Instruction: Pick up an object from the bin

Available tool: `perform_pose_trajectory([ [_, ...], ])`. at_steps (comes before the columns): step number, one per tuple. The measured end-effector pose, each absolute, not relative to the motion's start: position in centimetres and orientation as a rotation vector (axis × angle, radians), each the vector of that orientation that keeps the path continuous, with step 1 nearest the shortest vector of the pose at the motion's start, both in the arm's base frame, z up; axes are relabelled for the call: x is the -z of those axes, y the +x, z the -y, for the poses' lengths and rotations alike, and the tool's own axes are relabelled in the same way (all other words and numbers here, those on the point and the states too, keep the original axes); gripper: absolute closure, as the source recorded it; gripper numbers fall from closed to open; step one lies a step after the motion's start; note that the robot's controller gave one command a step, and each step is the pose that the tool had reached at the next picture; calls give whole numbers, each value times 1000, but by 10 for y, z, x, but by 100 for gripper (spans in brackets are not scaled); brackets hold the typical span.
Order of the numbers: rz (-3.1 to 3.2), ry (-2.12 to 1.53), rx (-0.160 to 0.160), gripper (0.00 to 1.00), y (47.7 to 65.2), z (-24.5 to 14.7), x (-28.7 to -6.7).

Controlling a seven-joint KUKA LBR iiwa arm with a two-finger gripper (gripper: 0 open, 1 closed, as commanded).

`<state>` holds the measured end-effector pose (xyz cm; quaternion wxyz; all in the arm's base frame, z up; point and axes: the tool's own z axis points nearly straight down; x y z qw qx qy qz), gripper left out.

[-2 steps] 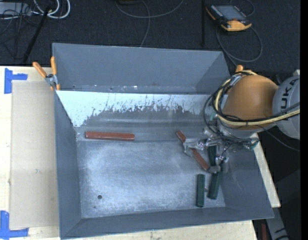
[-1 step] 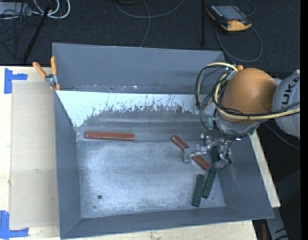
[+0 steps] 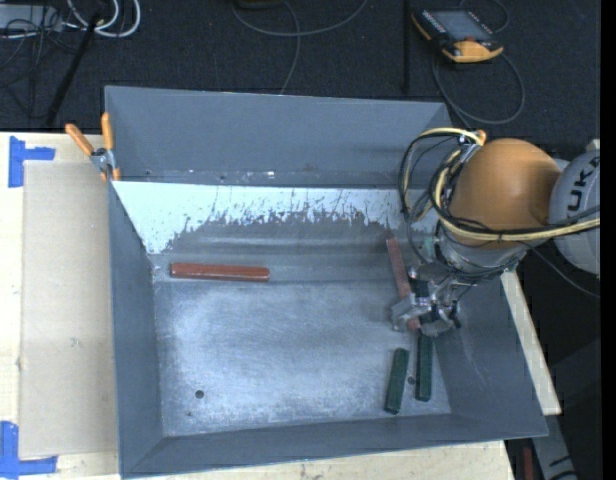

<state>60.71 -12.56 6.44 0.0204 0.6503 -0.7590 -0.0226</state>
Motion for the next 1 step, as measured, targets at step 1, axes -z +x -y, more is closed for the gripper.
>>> perform_pose_trajectory([
  [1, 2348, 2094, -7, 100, 584, 152, -223],
])
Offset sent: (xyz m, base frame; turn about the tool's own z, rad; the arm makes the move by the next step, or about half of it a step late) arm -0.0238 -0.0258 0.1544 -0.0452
